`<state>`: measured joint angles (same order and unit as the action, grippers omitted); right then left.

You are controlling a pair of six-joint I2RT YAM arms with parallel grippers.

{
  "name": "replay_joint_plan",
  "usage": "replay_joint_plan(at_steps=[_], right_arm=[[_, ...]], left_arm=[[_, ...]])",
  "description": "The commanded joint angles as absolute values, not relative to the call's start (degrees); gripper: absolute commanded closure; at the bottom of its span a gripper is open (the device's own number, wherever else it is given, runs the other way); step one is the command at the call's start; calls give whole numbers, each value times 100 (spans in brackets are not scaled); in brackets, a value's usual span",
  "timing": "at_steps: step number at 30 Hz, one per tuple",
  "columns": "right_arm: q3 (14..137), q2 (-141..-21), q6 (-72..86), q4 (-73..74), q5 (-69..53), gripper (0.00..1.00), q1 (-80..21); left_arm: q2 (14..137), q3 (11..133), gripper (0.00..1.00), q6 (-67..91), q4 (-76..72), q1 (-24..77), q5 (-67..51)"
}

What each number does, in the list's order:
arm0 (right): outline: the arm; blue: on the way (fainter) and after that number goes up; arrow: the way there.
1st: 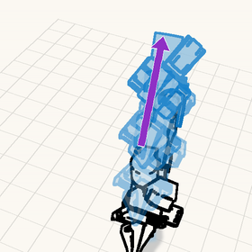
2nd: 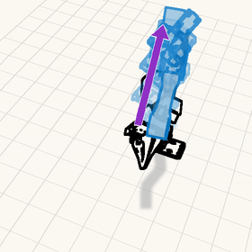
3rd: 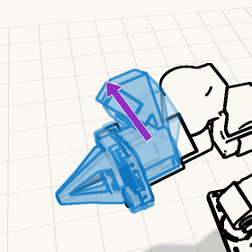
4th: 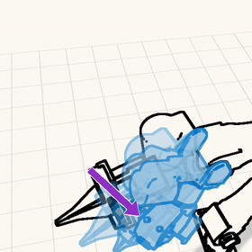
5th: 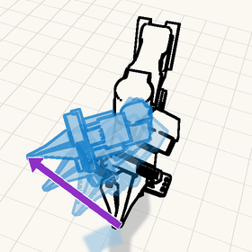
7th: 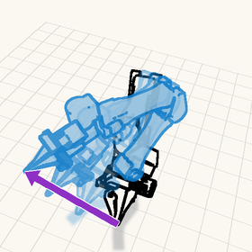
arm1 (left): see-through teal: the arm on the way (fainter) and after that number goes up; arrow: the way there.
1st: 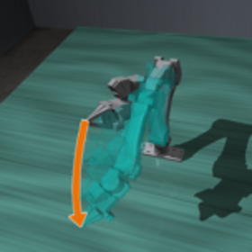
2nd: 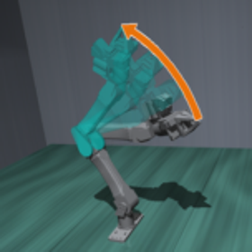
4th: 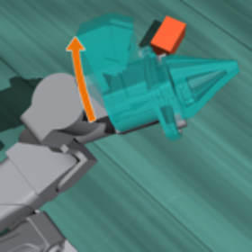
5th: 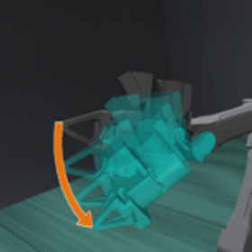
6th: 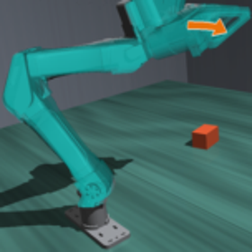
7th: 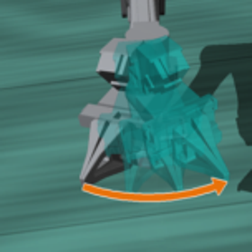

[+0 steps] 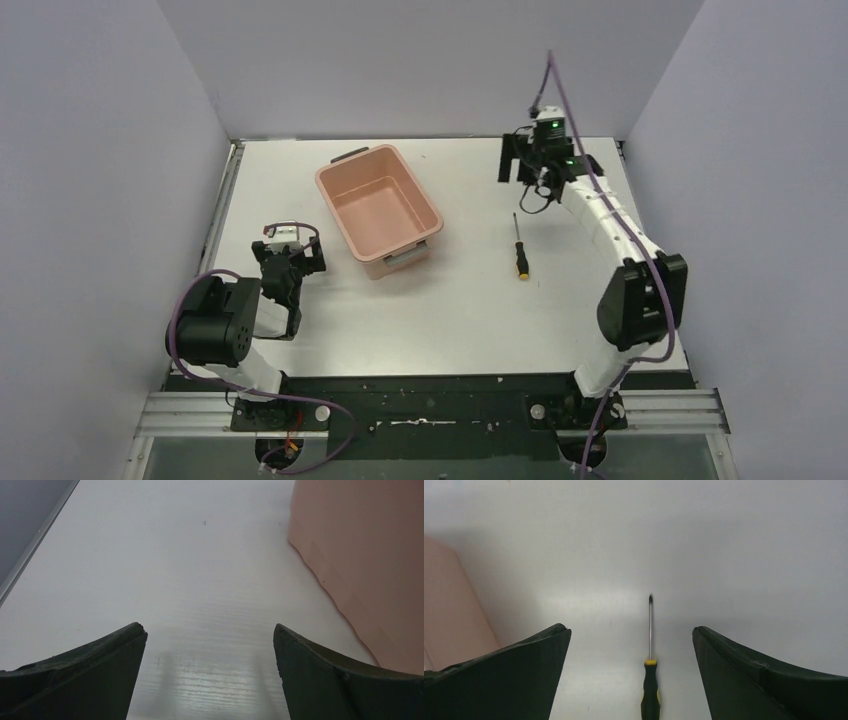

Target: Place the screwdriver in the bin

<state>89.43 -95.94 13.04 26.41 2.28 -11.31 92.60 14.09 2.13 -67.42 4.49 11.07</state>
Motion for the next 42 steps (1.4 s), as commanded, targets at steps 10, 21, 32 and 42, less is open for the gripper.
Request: replay_joint_plan(at_steps=[10,21,32,42], right_arm=[[7975,-11465,1680,3971,652,19,-1490],[8853,-11107,1624,4939,911,100,-1504],[12853,-11440,1728,7541,585,100,-1427],[13146,-11423,2792,5729,-361,100,-2384]], left_arm=[[9231,1459,3,166,-6930,431,1064],[9230,1459,3,168,-6926,428,1063],[9233,1459,3,167,-6923,431,1066],[9234,1459,3,167,-6922,431,1068]])
